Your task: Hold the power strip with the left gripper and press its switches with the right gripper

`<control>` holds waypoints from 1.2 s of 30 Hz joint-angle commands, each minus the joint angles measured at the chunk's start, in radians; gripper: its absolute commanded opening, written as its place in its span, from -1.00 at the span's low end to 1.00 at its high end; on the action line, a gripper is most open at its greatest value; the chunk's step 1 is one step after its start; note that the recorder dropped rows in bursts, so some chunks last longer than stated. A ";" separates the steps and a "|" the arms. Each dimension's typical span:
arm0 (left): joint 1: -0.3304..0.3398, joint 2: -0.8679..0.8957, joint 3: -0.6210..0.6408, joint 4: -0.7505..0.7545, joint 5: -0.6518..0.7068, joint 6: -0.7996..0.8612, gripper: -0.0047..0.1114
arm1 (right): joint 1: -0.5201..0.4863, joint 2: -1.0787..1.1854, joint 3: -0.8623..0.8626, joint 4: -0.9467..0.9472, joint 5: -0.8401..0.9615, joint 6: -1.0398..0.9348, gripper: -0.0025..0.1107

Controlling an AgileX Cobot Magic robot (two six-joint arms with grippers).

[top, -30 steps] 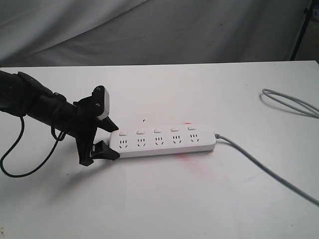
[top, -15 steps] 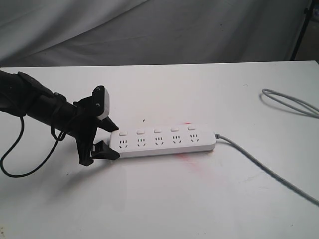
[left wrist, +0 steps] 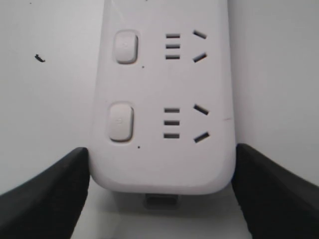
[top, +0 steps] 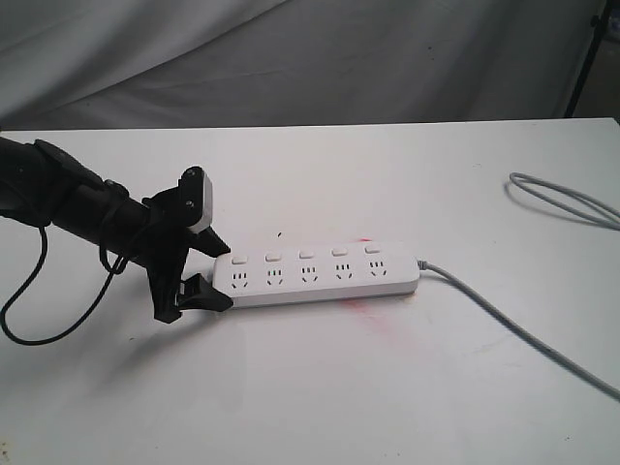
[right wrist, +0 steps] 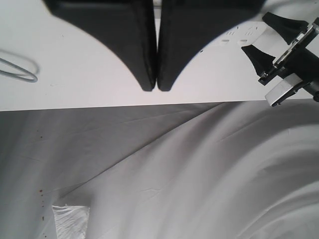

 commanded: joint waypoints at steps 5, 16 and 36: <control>-0.003 0.001 -0.001 0.033 -0.017 0.009 0.23 | -0.007 -0.006 -0.123 -0.003 0.211 -0.001 -0.96; -0.003 0.001 -0.001 0.033 -0.017 0.009 0.23 | 0.009 0.355 -0.467 -0.005 0.338 -0.001 -0.96; -0.003 0.001 -0.001 0.033 -0.017 0.009 0.23 | 0.137 1.409 -1.193 0.421 0.774 -0.787 -0.96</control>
